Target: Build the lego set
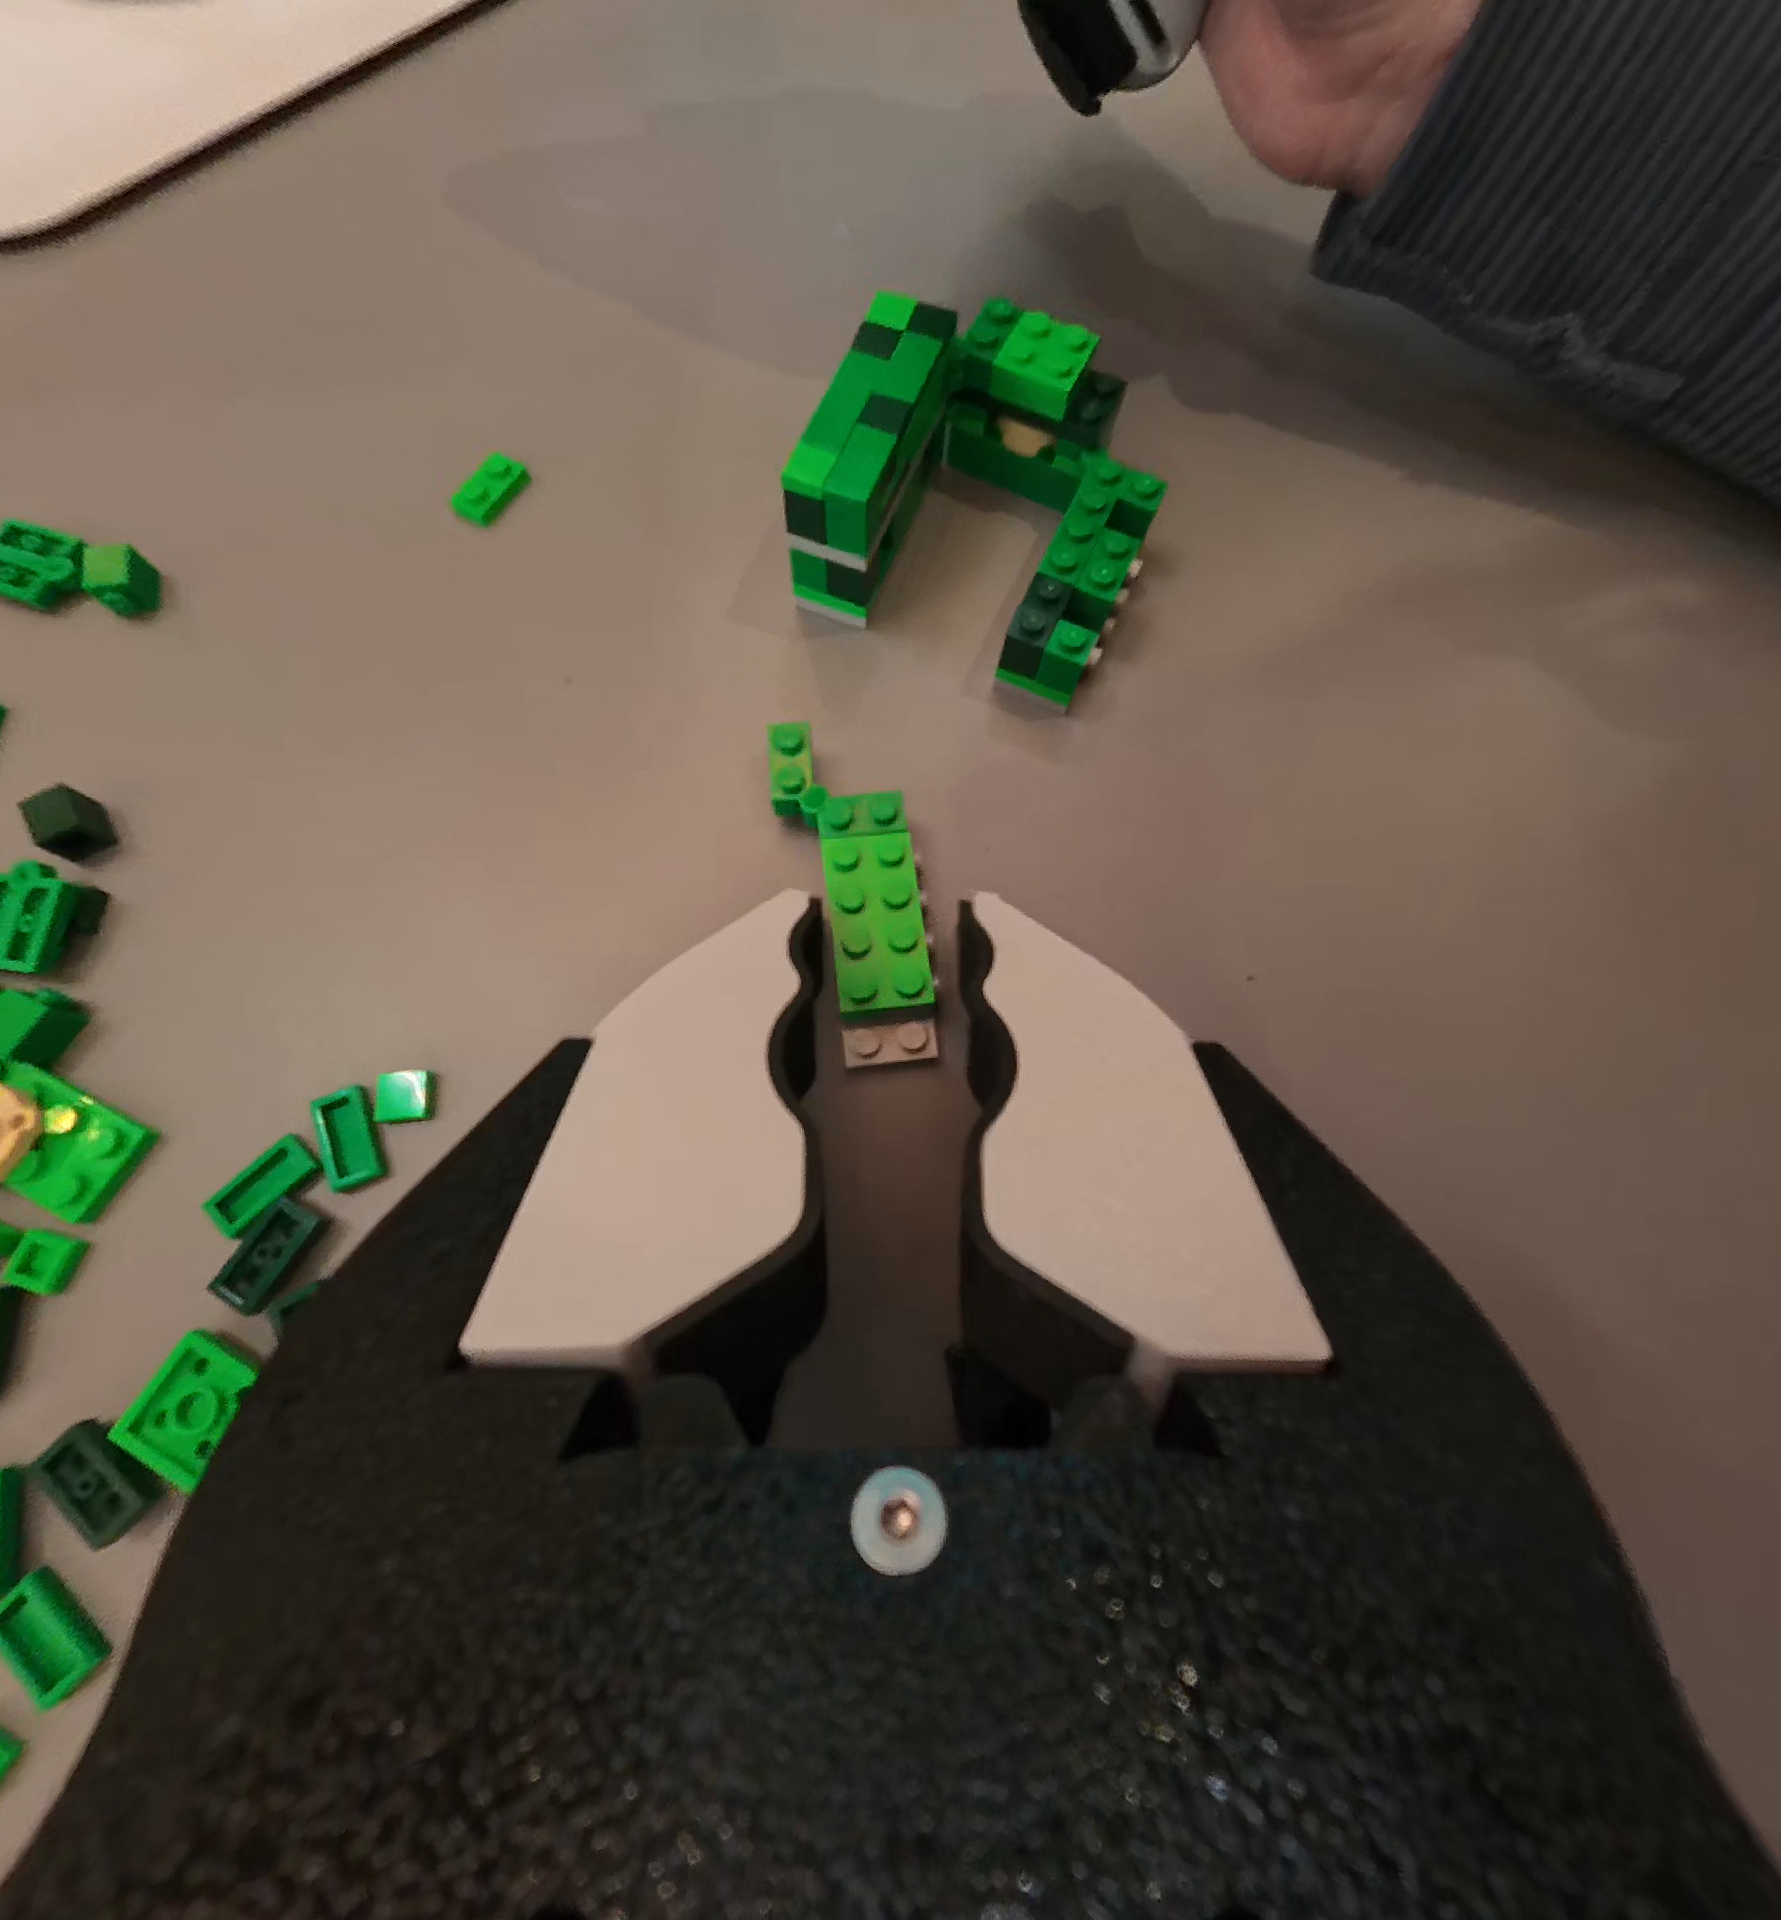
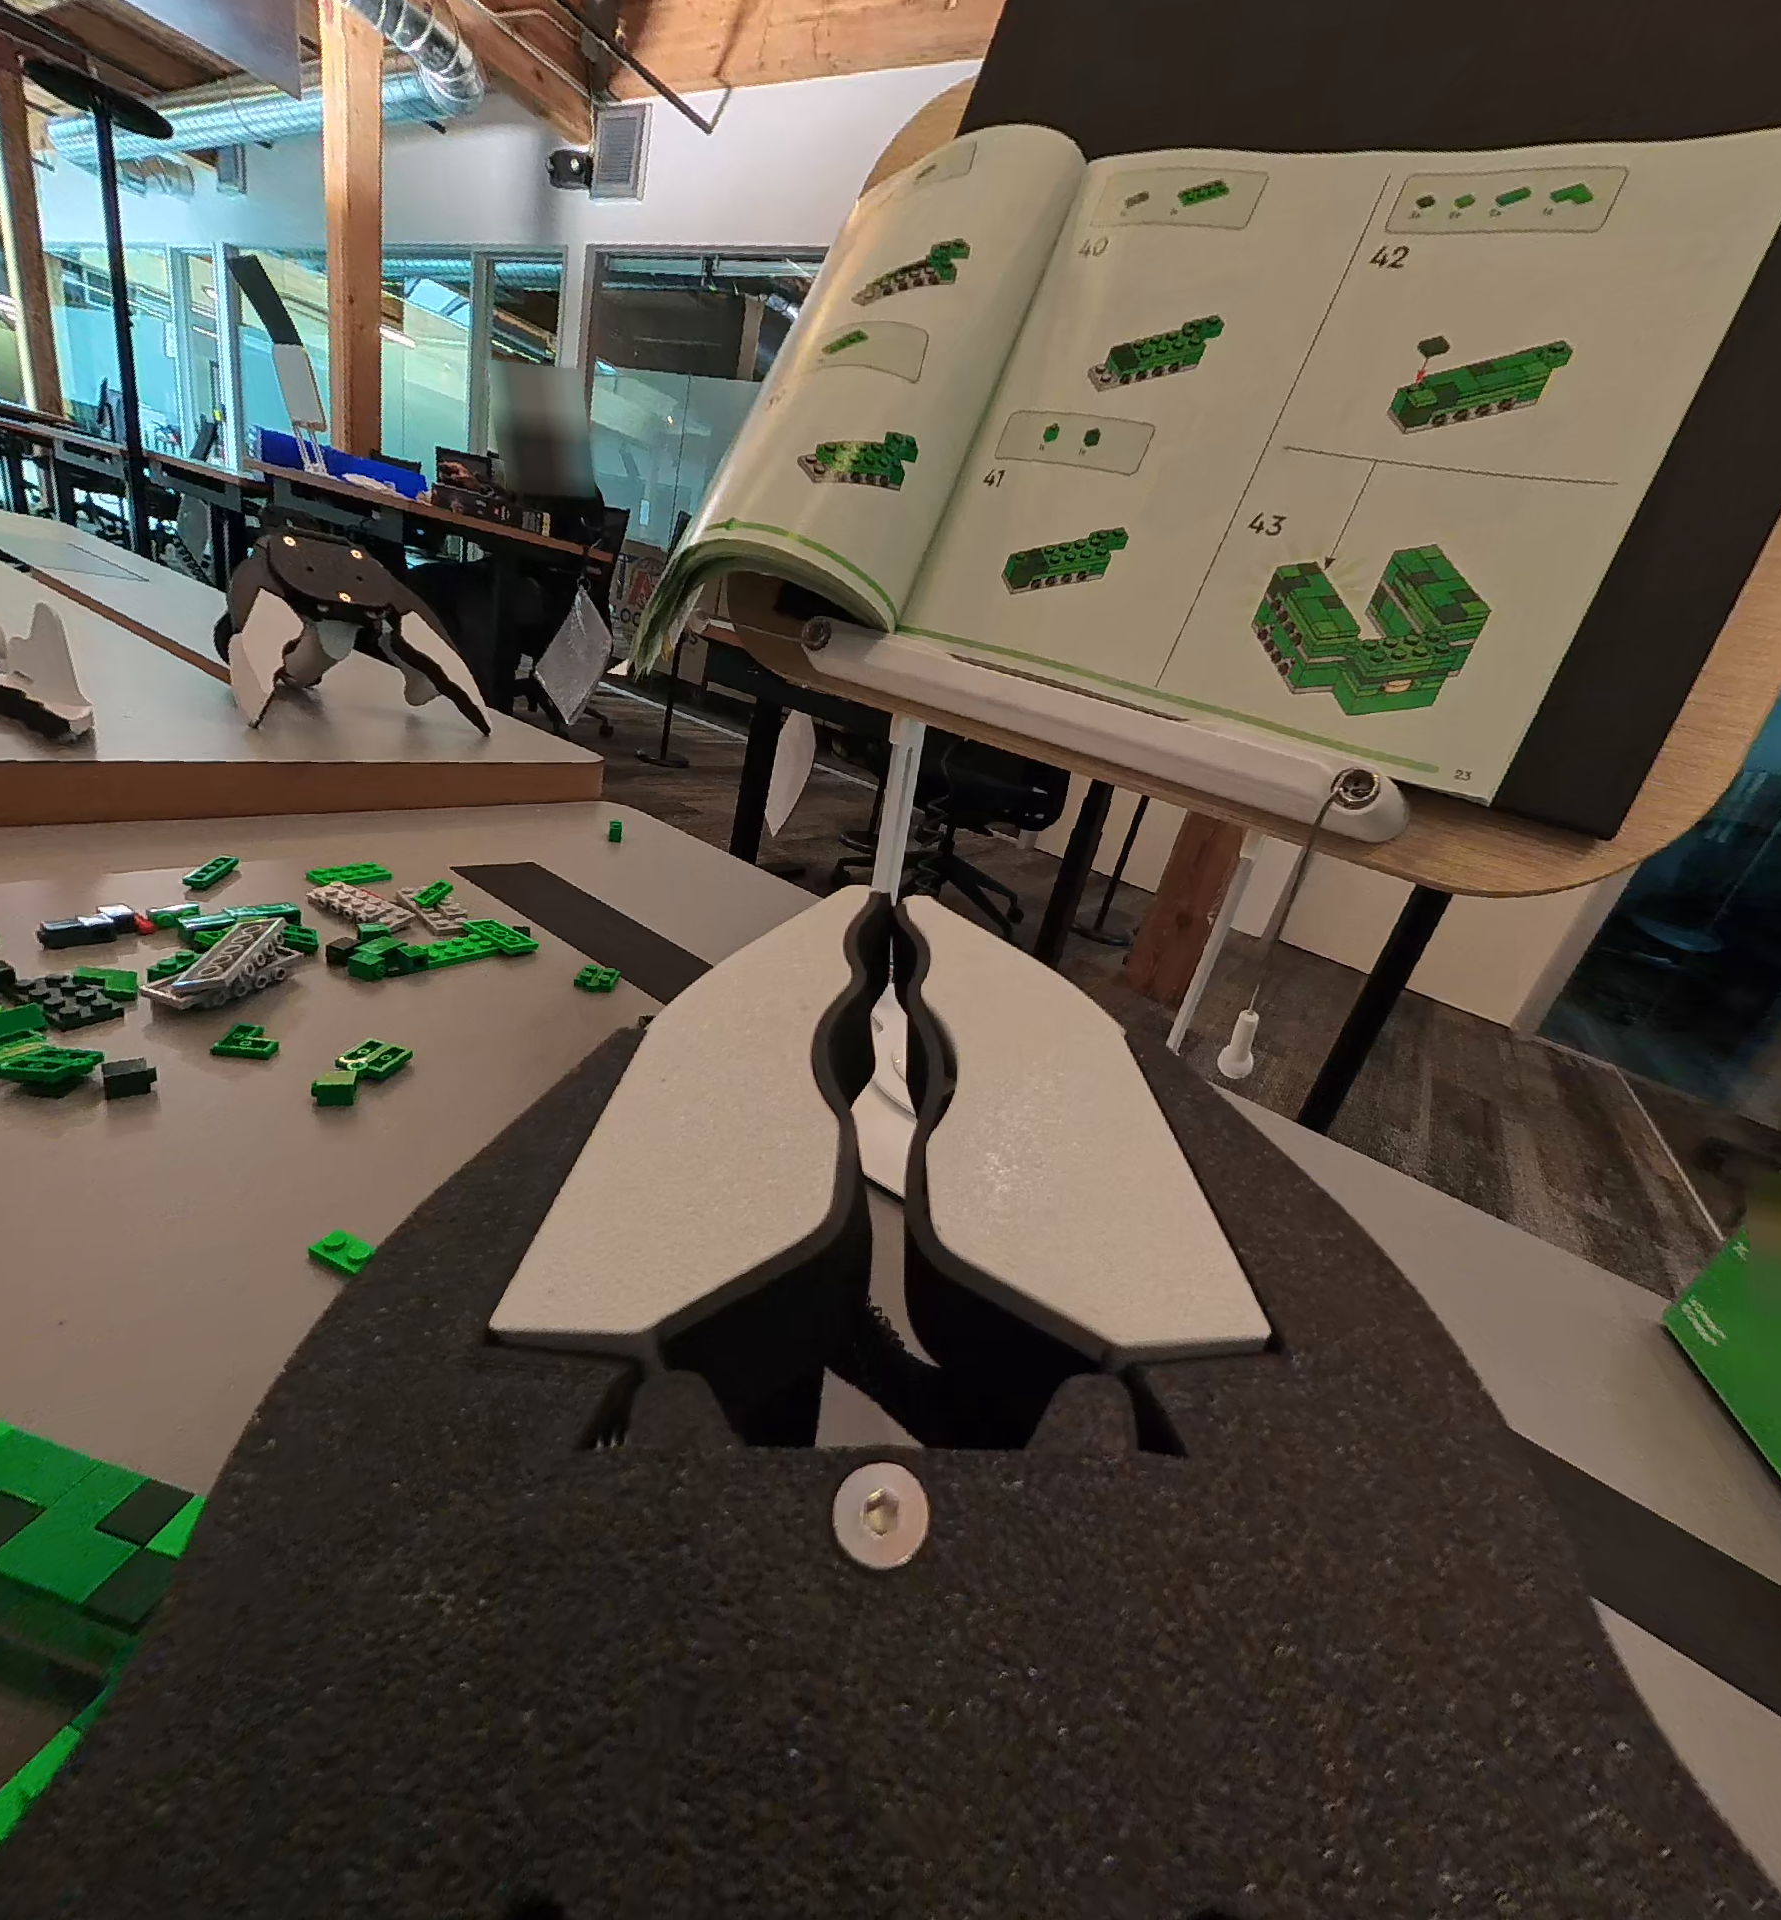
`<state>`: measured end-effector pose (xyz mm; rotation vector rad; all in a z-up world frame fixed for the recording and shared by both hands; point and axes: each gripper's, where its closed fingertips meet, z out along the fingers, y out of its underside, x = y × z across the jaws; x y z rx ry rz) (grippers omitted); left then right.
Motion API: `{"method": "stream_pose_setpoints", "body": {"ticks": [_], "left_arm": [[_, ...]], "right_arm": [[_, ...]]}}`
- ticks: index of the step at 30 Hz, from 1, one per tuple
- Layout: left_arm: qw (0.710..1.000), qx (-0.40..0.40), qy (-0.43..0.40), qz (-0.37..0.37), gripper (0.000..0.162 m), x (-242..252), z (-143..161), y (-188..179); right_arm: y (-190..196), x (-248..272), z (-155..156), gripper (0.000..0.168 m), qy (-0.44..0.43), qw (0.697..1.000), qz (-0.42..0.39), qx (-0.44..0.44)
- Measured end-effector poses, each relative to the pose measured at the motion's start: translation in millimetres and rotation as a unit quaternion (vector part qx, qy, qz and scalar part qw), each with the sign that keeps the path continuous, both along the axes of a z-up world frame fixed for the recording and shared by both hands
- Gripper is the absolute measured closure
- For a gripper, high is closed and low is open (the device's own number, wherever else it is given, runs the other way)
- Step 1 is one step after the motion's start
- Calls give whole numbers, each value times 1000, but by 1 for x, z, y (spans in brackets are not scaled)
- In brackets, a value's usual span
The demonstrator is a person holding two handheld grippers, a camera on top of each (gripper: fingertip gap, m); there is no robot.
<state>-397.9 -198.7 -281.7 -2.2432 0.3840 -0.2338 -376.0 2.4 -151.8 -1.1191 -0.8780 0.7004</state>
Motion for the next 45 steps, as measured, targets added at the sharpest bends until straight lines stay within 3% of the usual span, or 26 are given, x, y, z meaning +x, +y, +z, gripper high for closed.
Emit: {"method": "stream_pose_setpoints", "body": {"ticks": [15,17,21,23,30,39,45], "left_arm": [[999,38,-19,15,122,0,14,4],[997,62,-16,30,114,-2,24,9],[990,96,33,98,83,-25,38,16],[985,111,44,123,79,-37,43,14],[989,109,-14,96,89,-36,47,-3],[998,46,32,-13,110,-8,24,-25],[997,13,72,-21,120,-2,8,-24]], "right_arm": [[0,0,0,168,0,1000,0,0],[1,1,0,168,0,1000,-1,0],[1,1,0,168,1,1000,-2,-2],[1,0,0,168,1,1000,0,-3],[2,1,0,168,4,1000,1,-7],[4,3,1,168,10,1000,0,-13],[4,3,1,168,16,1000,4,-24]]}}
